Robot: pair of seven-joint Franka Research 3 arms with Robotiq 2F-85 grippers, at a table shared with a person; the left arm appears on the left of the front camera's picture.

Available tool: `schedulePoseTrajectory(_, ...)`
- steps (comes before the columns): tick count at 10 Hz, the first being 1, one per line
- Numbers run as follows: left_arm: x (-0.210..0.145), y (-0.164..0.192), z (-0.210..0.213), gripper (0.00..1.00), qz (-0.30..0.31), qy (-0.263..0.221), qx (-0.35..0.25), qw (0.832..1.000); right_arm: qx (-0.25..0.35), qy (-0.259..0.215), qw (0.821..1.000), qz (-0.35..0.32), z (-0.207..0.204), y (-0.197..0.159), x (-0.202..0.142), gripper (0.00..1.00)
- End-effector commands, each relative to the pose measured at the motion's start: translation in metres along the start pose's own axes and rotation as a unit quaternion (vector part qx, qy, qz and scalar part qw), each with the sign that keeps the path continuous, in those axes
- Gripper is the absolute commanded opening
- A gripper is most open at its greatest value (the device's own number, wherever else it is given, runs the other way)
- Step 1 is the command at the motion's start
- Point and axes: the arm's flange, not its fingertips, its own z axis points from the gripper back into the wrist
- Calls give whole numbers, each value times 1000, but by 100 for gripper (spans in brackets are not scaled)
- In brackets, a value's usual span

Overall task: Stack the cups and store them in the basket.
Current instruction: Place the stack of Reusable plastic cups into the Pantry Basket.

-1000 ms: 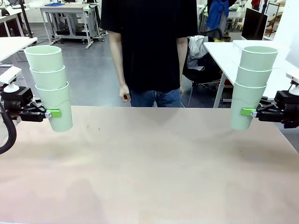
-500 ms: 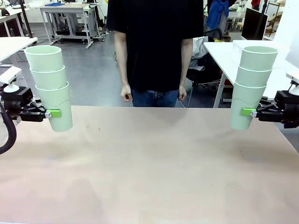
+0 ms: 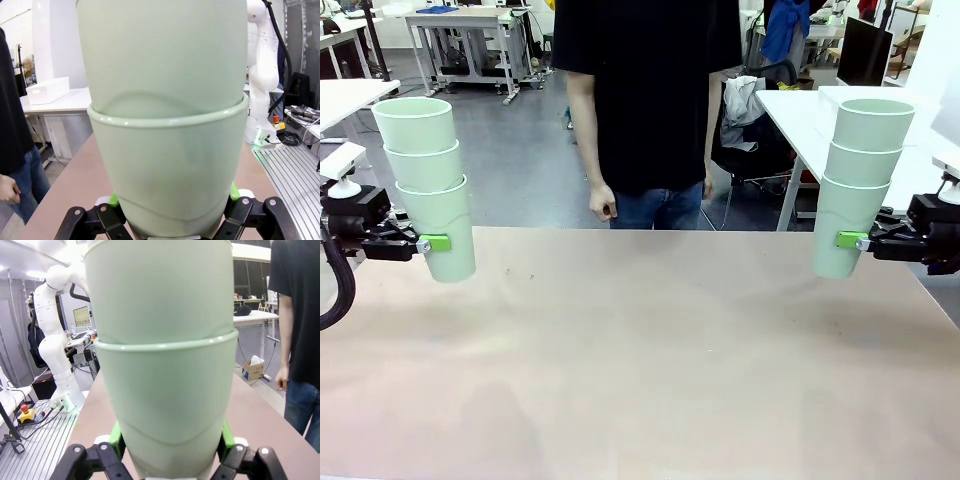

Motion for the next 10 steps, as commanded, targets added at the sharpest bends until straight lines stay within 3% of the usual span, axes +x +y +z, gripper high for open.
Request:
schedulePoseTrajectory(1,5,-1,0,85,-6,-3,0,1000,2,1,1000,5,-1,-1,5,86)
schedulePoseTrajectory(10,5,-1,0,85,-6,-3,0,1000,2,1,1000,5,-1,-1,5,86)
